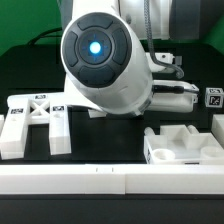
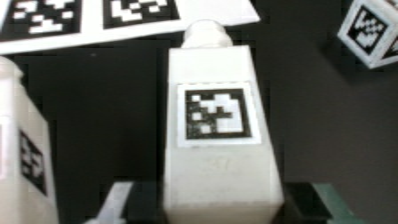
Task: Assemble chair
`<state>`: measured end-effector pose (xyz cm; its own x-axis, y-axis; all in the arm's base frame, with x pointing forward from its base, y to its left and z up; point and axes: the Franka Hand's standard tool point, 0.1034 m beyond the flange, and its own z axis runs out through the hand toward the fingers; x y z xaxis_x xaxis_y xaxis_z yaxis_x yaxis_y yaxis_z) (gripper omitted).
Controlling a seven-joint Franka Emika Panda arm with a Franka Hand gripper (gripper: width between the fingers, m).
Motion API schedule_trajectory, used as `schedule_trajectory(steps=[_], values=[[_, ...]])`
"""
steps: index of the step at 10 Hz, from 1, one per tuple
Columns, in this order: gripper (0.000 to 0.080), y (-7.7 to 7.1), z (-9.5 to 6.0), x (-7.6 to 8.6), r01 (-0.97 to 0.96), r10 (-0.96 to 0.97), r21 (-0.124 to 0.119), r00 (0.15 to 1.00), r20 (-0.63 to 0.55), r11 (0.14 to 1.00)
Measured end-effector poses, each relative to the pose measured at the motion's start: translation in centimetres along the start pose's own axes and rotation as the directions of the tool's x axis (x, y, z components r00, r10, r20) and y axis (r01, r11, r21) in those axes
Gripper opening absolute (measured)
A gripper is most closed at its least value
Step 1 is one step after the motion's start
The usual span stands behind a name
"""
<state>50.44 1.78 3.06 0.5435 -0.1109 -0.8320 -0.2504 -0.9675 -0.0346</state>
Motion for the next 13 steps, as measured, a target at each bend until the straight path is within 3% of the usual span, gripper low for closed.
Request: schedule_trajectory(steps=[3, 6, 8, 9, 13], values=[[0.0288, -1.3, -3.0, -1.7, -0.032, 0.032, -0.007, 0.999, 0.009, 0.999], [0.0288, -1.4, -3.4, -0.8, -0.029, 0.029, 0.000, 0.998, -0.052, 1.000], [0.0288, -2.0, -4.7, 0.2, -0.014, 0.016, 0.013, 0.973, -0.229, 1.000], [0.0288, -2.1, -5.4, -0.8, 0.010, -0.010, -0.003, 0.968, -0.253, 1.000], [0.0288, -3.5, -11.0, -2.1, 0.037, -0.024, 0.018, 0.881, -0.472, 0.999]])
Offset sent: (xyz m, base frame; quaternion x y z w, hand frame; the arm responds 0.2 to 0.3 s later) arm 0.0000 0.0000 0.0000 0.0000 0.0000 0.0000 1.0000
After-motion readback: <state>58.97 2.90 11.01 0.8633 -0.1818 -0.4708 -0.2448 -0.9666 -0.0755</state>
